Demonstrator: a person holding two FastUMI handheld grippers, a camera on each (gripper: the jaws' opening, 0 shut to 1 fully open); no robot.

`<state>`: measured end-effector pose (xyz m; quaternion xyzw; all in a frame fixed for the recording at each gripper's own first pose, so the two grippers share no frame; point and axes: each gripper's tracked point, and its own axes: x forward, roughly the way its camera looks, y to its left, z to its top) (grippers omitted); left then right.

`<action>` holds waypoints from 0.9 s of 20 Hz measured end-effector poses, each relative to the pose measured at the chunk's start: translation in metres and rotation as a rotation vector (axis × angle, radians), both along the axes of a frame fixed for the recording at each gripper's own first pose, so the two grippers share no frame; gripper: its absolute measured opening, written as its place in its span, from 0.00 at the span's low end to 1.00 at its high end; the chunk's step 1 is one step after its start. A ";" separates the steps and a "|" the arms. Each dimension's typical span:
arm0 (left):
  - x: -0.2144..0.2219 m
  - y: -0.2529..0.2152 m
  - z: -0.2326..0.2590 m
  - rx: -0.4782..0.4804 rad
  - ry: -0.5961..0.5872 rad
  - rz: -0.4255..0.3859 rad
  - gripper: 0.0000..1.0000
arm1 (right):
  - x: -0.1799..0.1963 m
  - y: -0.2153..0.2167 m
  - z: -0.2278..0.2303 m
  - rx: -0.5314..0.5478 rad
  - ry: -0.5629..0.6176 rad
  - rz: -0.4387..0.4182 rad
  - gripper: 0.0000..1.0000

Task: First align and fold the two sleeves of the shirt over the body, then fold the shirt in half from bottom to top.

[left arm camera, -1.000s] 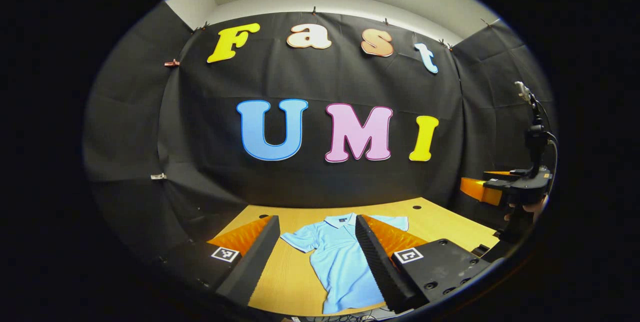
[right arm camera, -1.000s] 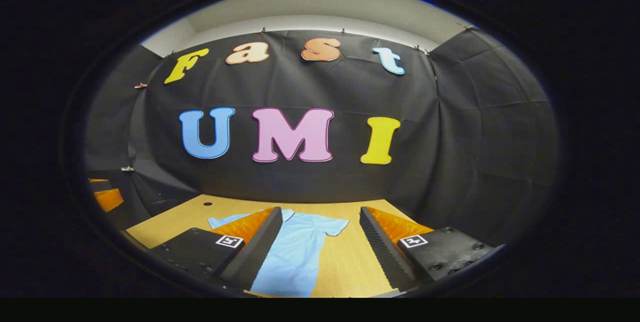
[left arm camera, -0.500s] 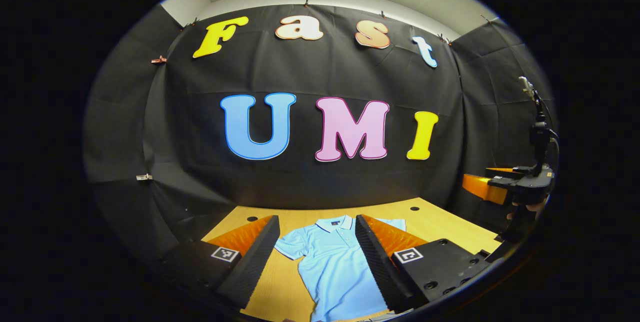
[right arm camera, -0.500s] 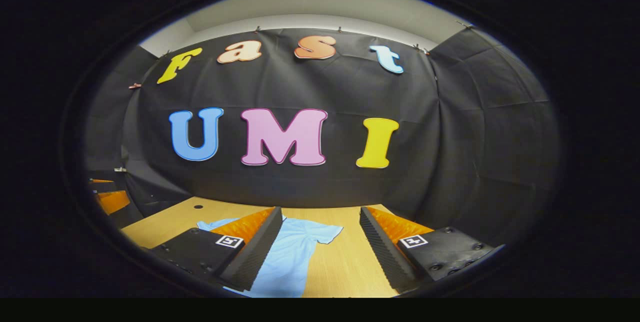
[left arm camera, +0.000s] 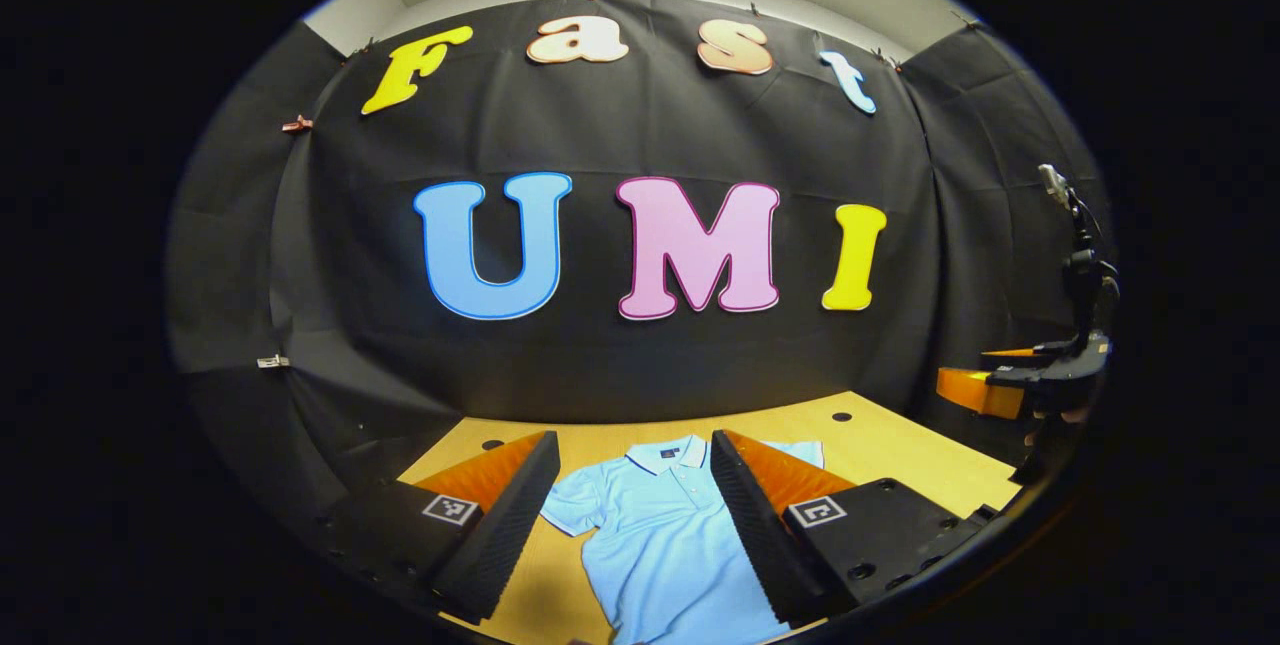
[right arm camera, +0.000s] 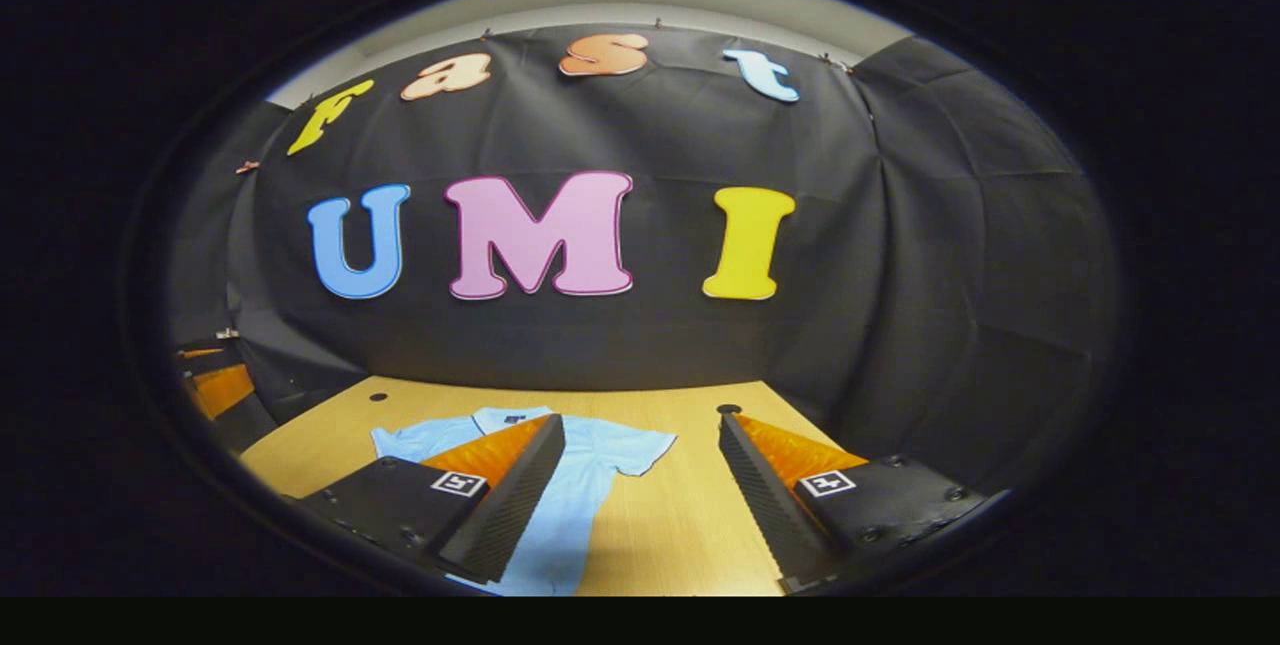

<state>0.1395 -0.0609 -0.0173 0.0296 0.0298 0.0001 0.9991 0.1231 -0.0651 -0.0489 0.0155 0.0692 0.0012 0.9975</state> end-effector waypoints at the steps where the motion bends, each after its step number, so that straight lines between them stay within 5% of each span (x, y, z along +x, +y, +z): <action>1: 0.005 -0.001 -0.004 -0.003 0.014 0.006 0.96 | 0.014 -0.002 -0.008 0.004 0.025 0.012 0.97; 12: 0.055 0.034 -0.052 -0.065 0.181 0.152 0.97 | 0.209 -0.023 -0.138 0.033 0.368 0.006 0.97; 18: 0.068 0.052 -0.089 -0.092 0.279 0.231 0.97 | 0.266 -0.028 -0.231 0.047 0.590 -0.013 0.94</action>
